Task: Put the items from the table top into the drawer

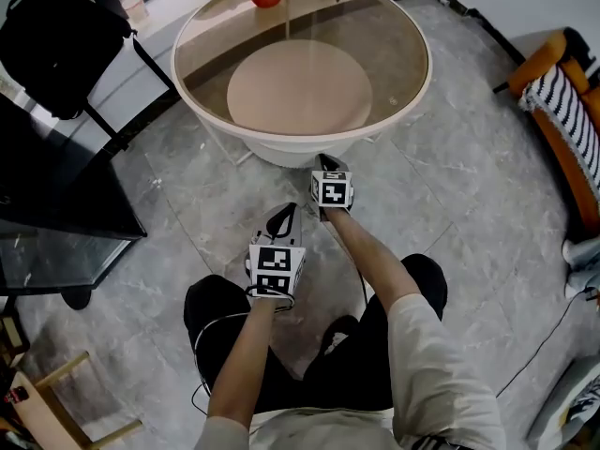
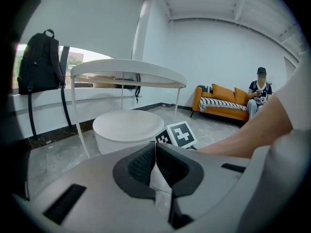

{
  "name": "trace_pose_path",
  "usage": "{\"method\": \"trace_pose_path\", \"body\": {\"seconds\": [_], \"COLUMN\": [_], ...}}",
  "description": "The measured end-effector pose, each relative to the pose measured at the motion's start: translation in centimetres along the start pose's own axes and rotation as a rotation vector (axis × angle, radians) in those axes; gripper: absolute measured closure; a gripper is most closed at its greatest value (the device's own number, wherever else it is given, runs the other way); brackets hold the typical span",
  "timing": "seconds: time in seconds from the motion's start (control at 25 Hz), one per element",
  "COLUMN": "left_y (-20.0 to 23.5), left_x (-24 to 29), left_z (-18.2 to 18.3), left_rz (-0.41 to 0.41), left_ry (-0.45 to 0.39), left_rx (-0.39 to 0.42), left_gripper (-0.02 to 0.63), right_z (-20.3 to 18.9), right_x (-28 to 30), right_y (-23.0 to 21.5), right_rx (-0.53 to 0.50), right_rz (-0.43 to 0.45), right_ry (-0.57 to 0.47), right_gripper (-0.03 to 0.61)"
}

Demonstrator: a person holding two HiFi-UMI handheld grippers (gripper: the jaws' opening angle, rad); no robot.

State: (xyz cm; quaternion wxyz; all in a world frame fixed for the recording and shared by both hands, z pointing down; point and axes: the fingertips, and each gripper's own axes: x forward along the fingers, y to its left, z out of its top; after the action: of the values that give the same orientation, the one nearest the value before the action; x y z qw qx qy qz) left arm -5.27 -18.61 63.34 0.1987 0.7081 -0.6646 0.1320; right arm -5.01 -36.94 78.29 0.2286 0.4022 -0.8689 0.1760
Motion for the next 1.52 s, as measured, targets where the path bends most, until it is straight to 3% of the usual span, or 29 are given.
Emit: {"method": "trace_pose_path", "body": {"seconds": [0.24,0.36,0.48,0.72,0.8,1.04,1.36,1.52], "left_y": [1.2,0.3,0.4,-0.4,-0.5,-3.6,-8.1,-10.8], "left_x": [-0.2,-2.3,-4.0,-8.1,-8.6,-14.1,-27.8,-35.7], "left_z": [4.4,5.4,6.9,9.9,10.0,10.2,17.3,22.1], "left_rz": [0.016,-0.002,-0.015,-0.039,-0.047,-0.102,-0.146,-0.156], "left_ry": [0.014,0.048,0.062,0.152,0.168,0.284,0.313,0.276], "left_rx": [0.009,-0.033,-0.055,-0.075,-0.070,-0.092,-0.089,-0.073], "left_gripper": [0.591,0.591,0.591,0.591,0.591,0.591,0.591,0.591], "right_z": [3.2,3.1,4.3,0.1,0.5,4.9,14.5,18.8], "right_x": [-2.8,-7.6,-12.0,-18.6,-20.3,-30.4,-47.9,-56.7], "right_y": [-0.6,0.8,2.5,2.2,2.1,6.5,13.3,16.2], "right_rx": [-0.005,0.008,-0.043,-0.089,-0.100,-0.102,-0.002,0.143], "right_rz": [0.005,0.020,0.070,0.063,0.038,0.053,0.022,0.033], "right_ry": [0.009,0.044,0.004,0.092,0.095,0.075,0.110,0.115], "right_gripper": [0.545,0.545,0.544,0.545,0.545,0.544,0.543,0.545]}}
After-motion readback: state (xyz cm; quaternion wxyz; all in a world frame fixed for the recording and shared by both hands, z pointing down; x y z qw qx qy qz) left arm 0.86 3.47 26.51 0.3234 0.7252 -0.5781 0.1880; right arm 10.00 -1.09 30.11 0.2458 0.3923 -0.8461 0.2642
